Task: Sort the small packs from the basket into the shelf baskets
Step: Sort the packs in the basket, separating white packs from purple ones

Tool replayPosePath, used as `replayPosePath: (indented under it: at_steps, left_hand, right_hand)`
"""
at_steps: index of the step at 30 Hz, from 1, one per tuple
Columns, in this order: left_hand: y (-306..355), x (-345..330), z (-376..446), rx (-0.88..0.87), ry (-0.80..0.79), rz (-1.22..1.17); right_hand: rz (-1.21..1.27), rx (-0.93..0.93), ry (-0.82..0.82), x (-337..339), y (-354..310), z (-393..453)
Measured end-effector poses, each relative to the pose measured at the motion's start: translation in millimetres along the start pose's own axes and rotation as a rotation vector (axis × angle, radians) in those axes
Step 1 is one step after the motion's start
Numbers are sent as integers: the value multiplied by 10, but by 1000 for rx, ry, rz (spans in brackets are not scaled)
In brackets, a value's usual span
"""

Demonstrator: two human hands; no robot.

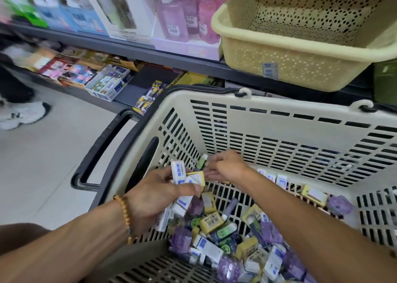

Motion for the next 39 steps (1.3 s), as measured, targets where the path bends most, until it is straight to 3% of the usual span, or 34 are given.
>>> replayPosePath:
  at_steps: [4, 10, 14, 16, 22, 26, 31, 39]
  left_hand:
    - [14, 23, 21, 32, 6, 9]
    - [48, -43, 16, 12, 16, 69]
    - [70, -35, 19, -25, 78, 141]
    - [74, -44, 27, -21, 48, 226]
    - [94, -132, 21, 75, -128, 470]
    - [66, -152, 53, 111, -125, 481]
    - [24, -64, 67, 76, 33, 272]
    - [53, -66, 47, 131, 92, 21]
  right_hand:
    - [-77, 59, 23, 59, 14, -210]
    - [-20, 185, -373, 0, -136, -532]
    - [114, 149, -250, 77, -142, -541]
    - [66, 159, -206, 141, -145, -559]
    - [-45, 231, -350, 80, -179, -629]
    - [-131, 198, -255, 141, -87, -570]
    - [-170, 103, 144, 347, 218, -382]
    - [-219, 182, 370, 107, 265, -176]
Point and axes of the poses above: each hand's wrist, its own z-axis towards the middle knuckle, its own x-axis out of the back of the hand, y = z × x, the point moved 3 cm from there along z, towards the middle knuckle, and after that the axes turned 7 degrees about -z, right-handed, at the moved point
